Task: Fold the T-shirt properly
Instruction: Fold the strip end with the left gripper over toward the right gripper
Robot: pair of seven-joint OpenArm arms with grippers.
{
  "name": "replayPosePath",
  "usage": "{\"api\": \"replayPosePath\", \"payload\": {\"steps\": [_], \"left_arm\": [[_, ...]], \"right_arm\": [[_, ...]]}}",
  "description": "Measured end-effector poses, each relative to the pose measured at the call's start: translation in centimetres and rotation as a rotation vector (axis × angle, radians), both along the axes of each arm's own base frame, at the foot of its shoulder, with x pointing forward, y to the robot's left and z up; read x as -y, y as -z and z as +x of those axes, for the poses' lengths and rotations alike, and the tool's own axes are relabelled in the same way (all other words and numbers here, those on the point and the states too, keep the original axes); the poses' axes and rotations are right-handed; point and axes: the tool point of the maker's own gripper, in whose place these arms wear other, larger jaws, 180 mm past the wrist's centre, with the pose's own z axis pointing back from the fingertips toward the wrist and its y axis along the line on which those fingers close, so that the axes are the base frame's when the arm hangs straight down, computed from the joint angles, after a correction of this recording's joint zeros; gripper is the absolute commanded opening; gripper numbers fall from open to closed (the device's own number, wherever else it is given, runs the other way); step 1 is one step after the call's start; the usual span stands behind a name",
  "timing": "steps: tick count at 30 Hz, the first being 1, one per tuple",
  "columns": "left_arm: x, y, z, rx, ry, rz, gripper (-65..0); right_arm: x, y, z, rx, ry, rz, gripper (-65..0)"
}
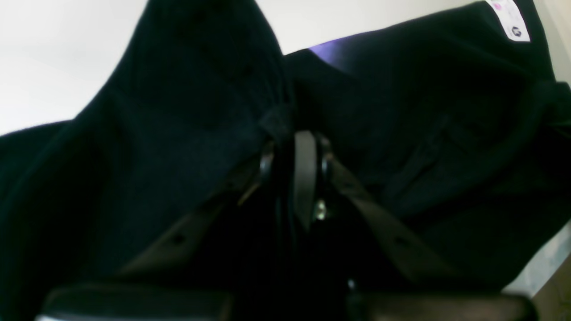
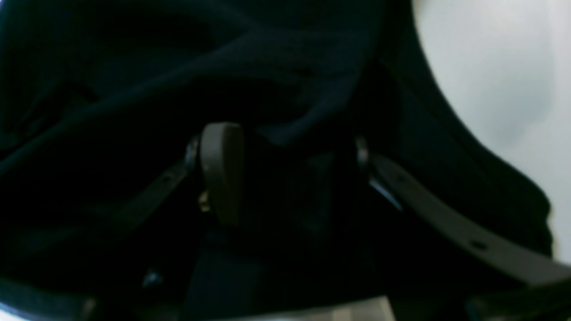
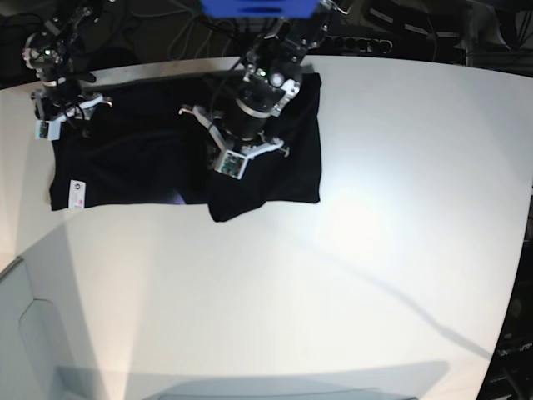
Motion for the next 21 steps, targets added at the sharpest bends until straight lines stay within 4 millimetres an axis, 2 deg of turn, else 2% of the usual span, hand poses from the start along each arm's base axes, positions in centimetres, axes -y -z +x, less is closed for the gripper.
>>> {"api": "replayPosePath", "payload": {"steps": [7, 13, 18, 21], "left_arm": [[1.2, -0.3, -0.4, -0.055, 0.018, -0.102, -65.0], [2.7, 1.0, -1.6, -0.103, 0.117, -0.104, -65.0], [2.8, 0.0, -0.4, -0.074, 0.102, -0.134, -65.0], [2.9, 0.1, -0.6, -0.079, 0.105, -0.136, -65.0]], "right_arm": [[0.0, 0.0, 0.1, 0.001, 0.0, 0.0, -33.2], [0.0, 0.0, 0.1, 0.003, 0.0, 0.0, -33.2], [0.0, 0.0, 0.1, 0.002, 0.0, 0.0, -33.2], [0.0, 0.0, 0.1, 0.001, 0.0, 0.0, -33.2]]}}
